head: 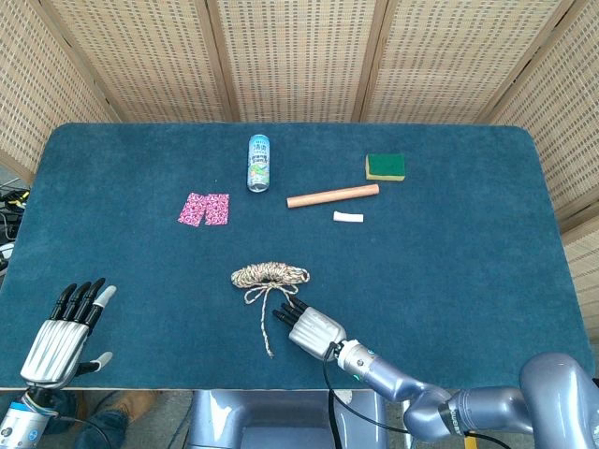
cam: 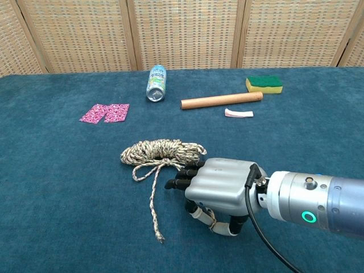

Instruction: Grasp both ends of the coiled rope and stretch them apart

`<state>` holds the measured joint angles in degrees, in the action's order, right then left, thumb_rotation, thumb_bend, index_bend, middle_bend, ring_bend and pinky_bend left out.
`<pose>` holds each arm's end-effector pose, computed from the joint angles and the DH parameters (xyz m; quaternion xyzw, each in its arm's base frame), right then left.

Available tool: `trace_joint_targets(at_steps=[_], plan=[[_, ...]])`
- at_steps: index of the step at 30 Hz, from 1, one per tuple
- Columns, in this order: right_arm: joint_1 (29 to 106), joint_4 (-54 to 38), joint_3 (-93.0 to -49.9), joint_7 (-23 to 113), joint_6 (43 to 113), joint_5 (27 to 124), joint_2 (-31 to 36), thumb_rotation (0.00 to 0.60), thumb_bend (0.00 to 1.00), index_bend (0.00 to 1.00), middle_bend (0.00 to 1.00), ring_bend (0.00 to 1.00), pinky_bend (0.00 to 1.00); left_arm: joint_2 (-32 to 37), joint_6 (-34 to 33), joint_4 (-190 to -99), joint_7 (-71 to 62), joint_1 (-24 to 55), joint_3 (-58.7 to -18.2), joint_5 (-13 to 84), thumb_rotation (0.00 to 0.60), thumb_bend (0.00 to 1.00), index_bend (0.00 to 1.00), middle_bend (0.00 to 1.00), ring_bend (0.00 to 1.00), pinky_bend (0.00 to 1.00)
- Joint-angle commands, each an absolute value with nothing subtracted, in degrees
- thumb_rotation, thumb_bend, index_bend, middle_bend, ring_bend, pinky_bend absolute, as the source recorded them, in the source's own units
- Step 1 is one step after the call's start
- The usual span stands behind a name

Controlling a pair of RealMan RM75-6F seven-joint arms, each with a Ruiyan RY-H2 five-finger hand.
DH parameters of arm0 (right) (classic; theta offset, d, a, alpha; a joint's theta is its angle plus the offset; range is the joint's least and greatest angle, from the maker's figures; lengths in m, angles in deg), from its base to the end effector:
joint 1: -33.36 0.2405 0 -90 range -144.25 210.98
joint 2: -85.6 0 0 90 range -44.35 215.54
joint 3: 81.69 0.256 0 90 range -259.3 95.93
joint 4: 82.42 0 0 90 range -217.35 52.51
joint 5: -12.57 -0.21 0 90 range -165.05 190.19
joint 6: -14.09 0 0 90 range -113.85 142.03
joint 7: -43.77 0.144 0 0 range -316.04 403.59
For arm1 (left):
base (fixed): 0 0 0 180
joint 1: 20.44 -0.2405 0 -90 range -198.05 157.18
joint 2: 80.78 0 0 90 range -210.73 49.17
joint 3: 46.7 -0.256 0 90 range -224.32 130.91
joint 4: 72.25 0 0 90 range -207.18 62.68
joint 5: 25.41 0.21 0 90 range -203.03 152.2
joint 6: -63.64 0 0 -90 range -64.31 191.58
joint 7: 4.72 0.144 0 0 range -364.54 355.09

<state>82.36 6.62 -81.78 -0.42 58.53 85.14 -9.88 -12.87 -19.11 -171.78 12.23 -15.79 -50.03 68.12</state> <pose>-0.0985 -0.2592 -0.0983 0.9209 -0.1292 0.2560 0.2642 -0.2698 0.1517 0.1048 -0.6835 -0.3573 -0.3454 0.5347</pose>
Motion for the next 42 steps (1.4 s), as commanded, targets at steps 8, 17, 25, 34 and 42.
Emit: trace_joint_targets(at_steps=[8,17,25,34,42], plan=[[81.81,7.46,-82.30,1.98,61.52,88.90,-7.28,0.600,0.45,0.67,0.04,0.00,0.00,-12.67,-18.95,-171.73,12.60,-15.71,-50.22,68.32,0.600,0.00,0.00,0.00,0.00,0.00],[80.91,6.38,-82.60,4.11,63.51,91.03,-4.81,0.600,0.45,0.67,0.04,0.00,0.00,-10.83,-16.64,-170.57,16.49,-13.27,-50.33,72.10,0.600,0.00,0.00,0.00,0.00,0.00],[80.79,4.61,-82.64,3.69,65.77,94.80,-3.78,0.600,0.44,0.67,0.04,0.00,0.00,-5.58,-10.05,-167.88,16.26,-4.82,-48.32,79.18,0.600,0.00,0.13,0.00,0.00,0.00],[80.97,0.29,-81.89,5.37,65.44,95.78,-5.10,0.600,0.44,0.67,0.04,0.00,0.00,2.72,-0.57,-162.15,18.23,4.79,-45.52,80.93,0.600,0.02,0.23,0.00,0.00,0.00],[81.27,-1.08,-80.78,6.14,64.07,94.38,-6.07,0.600,0.45,0.67,0.04,0.00,0.00,6.99,4.26,-157.88,16.74,11.03,-45.28,81.69,0.600,0.14,0.36,0.00,0.00,0.00]])
